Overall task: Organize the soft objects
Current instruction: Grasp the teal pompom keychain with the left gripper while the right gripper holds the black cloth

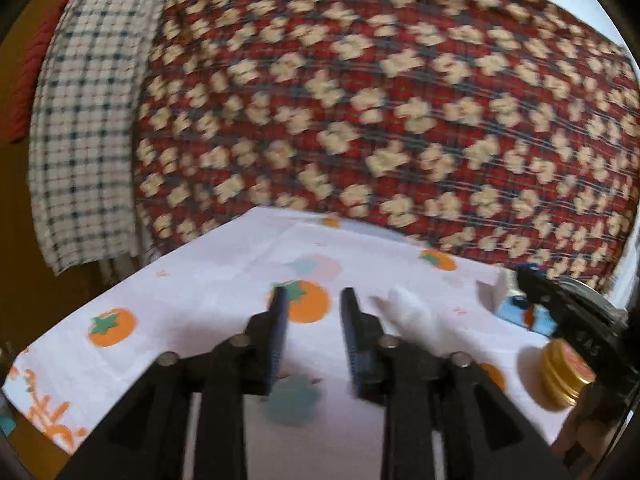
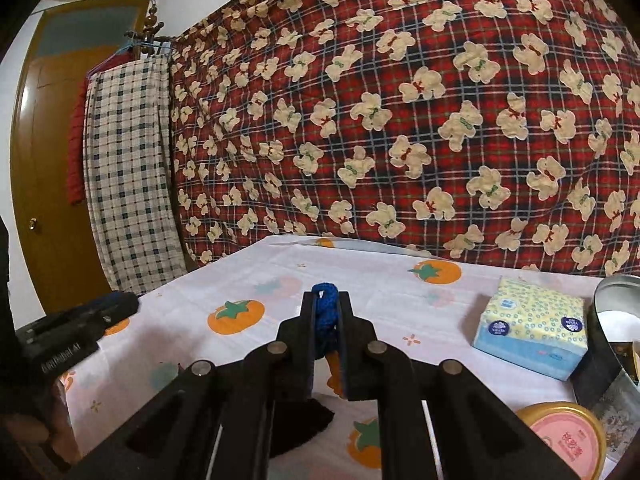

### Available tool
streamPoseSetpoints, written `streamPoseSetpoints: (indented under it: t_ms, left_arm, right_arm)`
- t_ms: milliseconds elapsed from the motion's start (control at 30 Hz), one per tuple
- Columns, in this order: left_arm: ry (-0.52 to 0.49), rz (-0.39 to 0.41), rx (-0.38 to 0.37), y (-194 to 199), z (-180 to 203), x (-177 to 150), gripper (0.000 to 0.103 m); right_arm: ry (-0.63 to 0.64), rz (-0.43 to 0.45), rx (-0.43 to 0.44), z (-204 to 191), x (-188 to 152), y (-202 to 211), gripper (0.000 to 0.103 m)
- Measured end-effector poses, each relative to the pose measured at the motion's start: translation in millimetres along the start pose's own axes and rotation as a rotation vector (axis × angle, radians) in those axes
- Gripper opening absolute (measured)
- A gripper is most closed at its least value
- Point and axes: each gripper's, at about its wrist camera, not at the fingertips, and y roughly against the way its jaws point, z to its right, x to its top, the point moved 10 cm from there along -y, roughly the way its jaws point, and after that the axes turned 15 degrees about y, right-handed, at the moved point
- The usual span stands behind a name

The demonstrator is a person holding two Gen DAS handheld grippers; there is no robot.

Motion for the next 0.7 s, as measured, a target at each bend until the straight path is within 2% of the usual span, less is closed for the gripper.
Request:
streamPoseSetpoints:
  t_ms: [33,67,167,267,367,433,500,533,600,700]
  left_arm:
    - [0.01,-0.008,0.024,0,-9,2,0.053]
    - [0.024,-0.021,0.054,-2,-21,5,0.059]
    - [0.074,-0.098,0.093,-10,-47,3,0.059]
    - [0.112,-0.186,0.13,-21,-59,-13,0.059]
    - [0.128,-0.29,0.088,-32,-46,-42,0.059]
    - [0.06,-0.321,0.081,-37,-31,-58,0.059]
    - [-0.032,-0.324,0.111,-41,-19,-68,0.044]
    - [-0.065,-0.321,0.142,-43,-18,-71,0.029]
    - [-0.088,-0.355,0.183,-49,-21,-80,0.029]
    - [-0.112,-0.364,0.196,-50,-23,-84,0.031]
  right_arm:
    - [-0.004,-0.004,0.0,1,-1,-1,0.01]
    - [-0.013,-0.011,0.003,2,-2,-2,0.01]
    - [-0.029,-0.017,0.015,3,-3,-3,0.01]
    - [-0.029,-0.017,0.014,3,-3,-2,0.01]
    - [-0.027,-0.023,0.014,3,-3,-2,0.01]
    - [-0.026,-0.026,0.016,2,-4,-2,0.01]
    - [-0.024,-0.03,0.016,2,-5,-3,0.01]
    - [-0.023,-0.03,0.014,2,-5,-3,0.01]
    - [-0.025,-0.031,0.013,2,-5,-4,0.01]
    - [-0.035,-0.036,0.018,4,-6,-5,0.01]
